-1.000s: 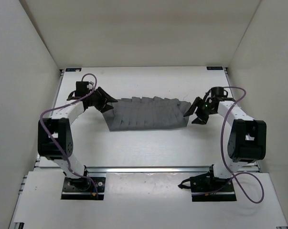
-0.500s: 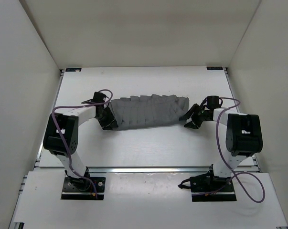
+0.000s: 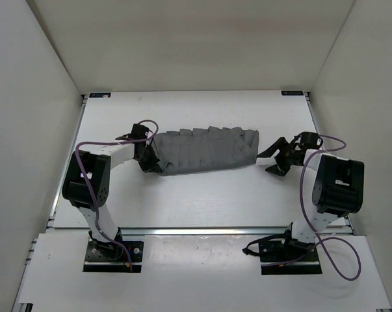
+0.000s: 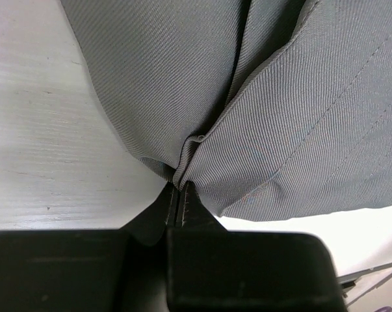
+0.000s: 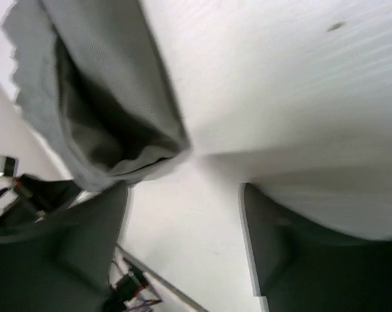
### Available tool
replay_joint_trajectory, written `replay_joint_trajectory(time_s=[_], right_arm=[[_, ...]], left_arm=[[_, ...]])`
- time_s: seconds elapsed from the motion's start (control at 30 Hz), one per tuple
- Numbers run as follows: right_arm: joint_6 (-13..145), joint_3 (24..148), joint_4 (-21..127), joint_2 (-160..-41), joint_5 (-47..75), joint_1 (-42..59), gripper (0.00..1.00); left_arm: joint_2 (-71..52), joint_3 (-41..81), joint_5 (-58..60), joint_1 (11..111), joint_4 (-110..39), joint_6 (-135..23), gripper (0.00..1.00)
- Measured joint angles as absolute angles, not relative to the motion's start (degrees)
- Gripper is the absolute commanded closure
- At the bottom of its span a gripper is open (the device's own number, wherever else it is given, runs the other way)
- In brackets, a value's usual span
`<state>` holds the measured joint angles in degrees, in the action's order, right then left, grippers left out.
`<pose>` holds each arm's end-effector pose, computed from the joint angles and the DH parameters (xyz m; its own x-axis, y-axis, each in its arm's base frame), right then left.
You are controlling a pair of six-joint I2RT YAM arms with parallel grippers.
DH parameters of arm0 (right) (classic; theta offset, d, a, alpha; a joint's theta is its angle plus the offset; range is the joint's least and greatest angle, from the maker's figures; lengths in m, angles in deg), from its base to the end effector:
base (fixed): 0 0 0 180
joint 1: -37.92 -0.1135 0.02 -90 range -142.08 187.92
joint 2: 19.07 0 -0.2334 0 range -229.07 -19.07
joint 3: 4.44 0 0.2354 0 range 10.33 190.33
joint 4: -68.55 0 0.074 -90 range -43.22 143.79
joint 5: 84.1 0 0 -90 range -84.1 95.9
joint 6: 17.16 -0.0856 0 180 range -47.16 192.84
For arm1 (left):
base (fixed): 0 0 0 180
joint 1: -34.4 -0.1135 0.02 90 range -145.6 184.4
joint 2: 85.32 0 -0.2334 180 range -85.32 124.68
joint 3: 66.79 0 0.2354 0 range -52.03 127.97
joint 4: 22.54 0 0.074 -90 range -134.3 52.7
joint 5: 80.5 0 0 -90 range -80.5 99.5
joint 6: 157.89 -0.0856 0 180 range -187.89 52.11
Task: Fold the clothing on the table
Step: Fold the skirt
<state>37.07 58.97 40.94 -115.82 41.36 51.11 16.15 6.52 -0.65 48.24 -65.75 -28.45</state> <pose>0.3169 -0.0233 0.0903 -0.7423 0.6630 -0.0975 0.4258 0.5790 0.6953 0.3115 -0.0923 0.0812 -0.8949 -0.4236 -0.1406 -0.3604 0.8717 -0.3319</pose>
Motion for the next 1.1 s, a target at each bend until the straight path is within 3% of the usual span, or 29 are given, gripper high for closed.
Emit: replay_joint_trajectory(time_s=[0.03,0.23,0.33,0.4,0.43,0.67,0.9,1.1], right_arm=[[36.7,58.5,41.9,-115.5,42.4,51.1,0.22],[33.9,59.6,45.5,-118.4,46.7,47.2,0.21],[33.1,62.8,46.3,-121.7,46.5,44.4,0.52],[33.0,64.4,46.2,-123.8,45.6,43.0,0.97],[33.0,64.8,45.8,-124.5,44.7,42.6,1.00],[37.3,64.9,34.8,-119.0,34.7,45.9,1.00],[49.9,71.0,18.0,-112.9,19.3,48.5,1.00],[50.5,80.0,12.7,-110.1,11.2,32.3,0.99]], left_arm=[[16.1,6.4,-0.9,48.1,-65.5,-28.5,1.00],[16.0,6.1,-1.4,48.0,-65.1,-28.5,0.99],[15.8,5.7,-1.7,48.0,-64.6,-28.5,1.00],[15.5,5.2,-1.9,47.9,-64.1,-28.5,1.00],[15.4,5.0,-1.9,47.9,-63.8,-28.5,1.00],[15.1,4.5,-2.5,49.3,-63.3,-28.1,1.00],[16.5,4.0,-7.3,59.9,-59.5,-24.0,1.00],[19.0,6.0,-9.4,61.6,-58.0,-20.6,1.00]])
